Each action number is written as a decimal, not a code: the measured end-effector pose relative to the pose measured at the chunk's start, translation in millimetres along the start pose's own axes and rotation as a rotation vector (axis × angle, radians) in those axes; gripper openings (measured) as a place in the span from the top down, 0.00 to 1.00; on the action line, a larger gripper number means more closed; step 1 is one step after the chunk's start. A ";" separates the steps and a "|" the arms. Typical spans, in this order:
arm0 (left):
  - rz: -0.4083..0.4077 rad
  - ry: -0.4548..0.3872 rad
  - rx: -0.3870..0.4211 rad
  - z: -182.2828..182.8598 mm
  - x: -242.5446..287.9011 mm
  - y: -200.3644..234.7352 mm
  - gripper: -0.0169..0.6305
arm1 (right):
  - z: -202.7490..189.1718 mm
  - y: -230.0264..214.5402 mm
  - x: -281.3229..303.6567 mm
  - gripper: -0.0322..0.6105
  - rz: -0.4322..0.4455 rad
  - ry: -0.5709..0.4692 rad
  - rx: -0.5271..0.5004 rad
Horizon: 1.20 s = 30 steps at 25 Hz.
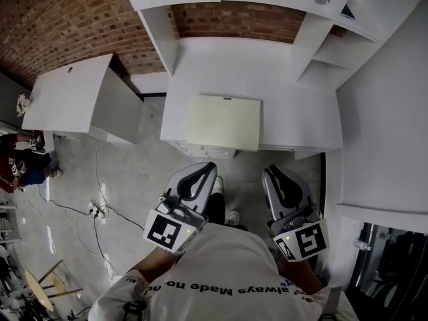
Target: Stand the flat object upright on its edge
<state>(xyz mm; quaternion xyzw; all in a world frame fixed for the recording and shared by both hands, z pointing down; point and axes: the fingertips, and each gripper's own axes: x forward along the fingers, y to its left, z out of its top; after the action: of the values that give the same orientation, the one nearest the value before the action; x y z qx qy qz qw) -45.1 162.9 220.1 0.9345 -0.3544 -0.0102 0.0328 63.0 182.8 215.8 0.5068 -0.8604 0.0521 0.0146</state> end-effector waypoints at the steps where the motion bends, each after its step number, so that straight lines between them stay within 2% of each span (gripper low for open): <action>1: -0.003 -0.002 0.002 1.3 6.2 8.8 0.95 | 1.0 -3.6 10.7 0.88 0.001 0.002 -0.001; 5: -0.007 0.047 0.016 -2.5 25.3 43.2 0.95 | 6.8 -16.3 53.2 0.88 0.000 0.001 -0.001; 14: -0.036 0.058 0.034 -0.1 60.4 101.9 0.95 | 19.1 -35.4 120.4 0.88 -0.017 -0.009 -0.002; 20: -0.051 0.060 0.038 -0.1 77.9 115.9 0.95 | 15.3 -47.7 136.2 0.88 -0.029 0.001 0.017; 27: -0.036 0.070 0.059 -2.3 102.5 111.7 0.95 | 18.3 -74.1 139.9 0.88 -0.012 0.010 0.020; 30: -0.025 0.084 0.098 -6.6 109.0 108.7 0.95 | 13.1 -81.8 140.7 0.88 -0.001 0.025 0.025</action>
<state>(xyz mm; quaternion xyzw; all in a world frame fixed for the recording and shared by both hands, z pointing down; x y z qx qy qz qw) -35.2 9.9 234.6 0.9389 -0.3412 0.0460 0.0017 66.5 19.6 219.9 0.5065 -0.8592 0.0692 0.0188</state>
